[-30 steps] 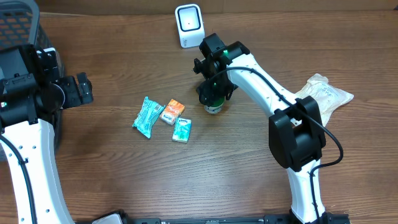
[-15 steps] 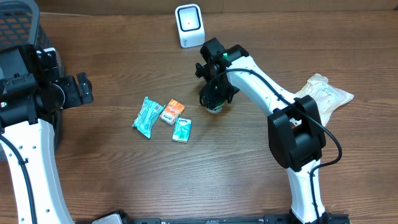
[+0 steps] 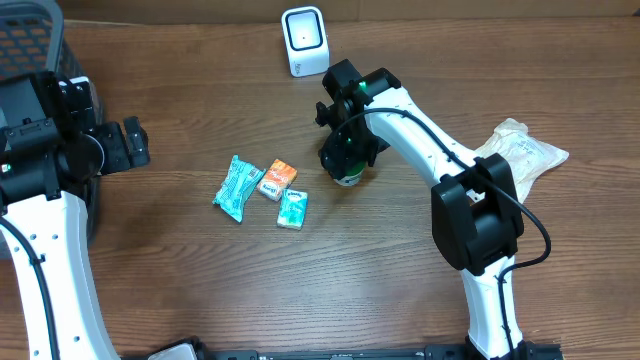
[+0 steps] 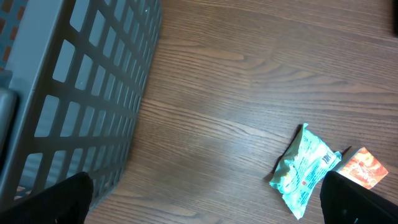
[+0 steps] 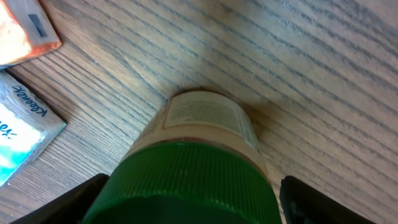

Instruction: Scan the item barcode

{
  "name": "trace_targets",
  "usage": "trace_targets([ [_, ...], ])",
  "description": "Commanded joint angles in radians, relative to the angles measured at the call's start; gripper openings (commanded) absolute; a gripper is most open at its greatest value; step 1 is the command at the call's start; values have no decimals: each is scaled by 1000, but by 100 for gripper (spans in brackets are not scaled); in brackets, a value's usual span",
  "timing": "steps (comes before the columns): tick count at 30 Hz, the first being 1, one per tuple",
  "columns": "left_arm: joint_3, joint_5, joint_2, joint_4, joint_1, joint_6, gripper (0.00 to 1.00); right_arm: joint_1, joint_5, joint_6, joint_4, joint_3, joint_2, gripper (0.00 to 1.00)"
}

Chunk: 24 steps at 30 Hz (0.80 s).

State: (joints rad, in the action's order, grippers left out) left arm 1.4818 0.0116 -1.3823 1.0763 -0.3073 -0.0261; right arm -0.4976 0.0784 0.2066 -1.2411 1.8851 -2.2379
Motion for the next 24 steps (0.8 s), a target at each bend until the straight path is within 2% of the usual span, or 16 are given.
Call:
trace_targets([
  [1, 6, -8, -3, -3, 6, -11, 99, 4, 13, -41, 11, 33, -1, 87],
  [8, 6, -8, -3, -3, 6, -11, 99, 4, 12, -103, 49, 33, -1, 86],
  [17, 6, -8, -3, -3, 6, -11, 99, 6, 8, -130, 58, 33, -1, 74],
  [24, 6, -8, -3, -3, 6, -11, 100, 6, -38, -129, 37, 33, -1, 73],
])
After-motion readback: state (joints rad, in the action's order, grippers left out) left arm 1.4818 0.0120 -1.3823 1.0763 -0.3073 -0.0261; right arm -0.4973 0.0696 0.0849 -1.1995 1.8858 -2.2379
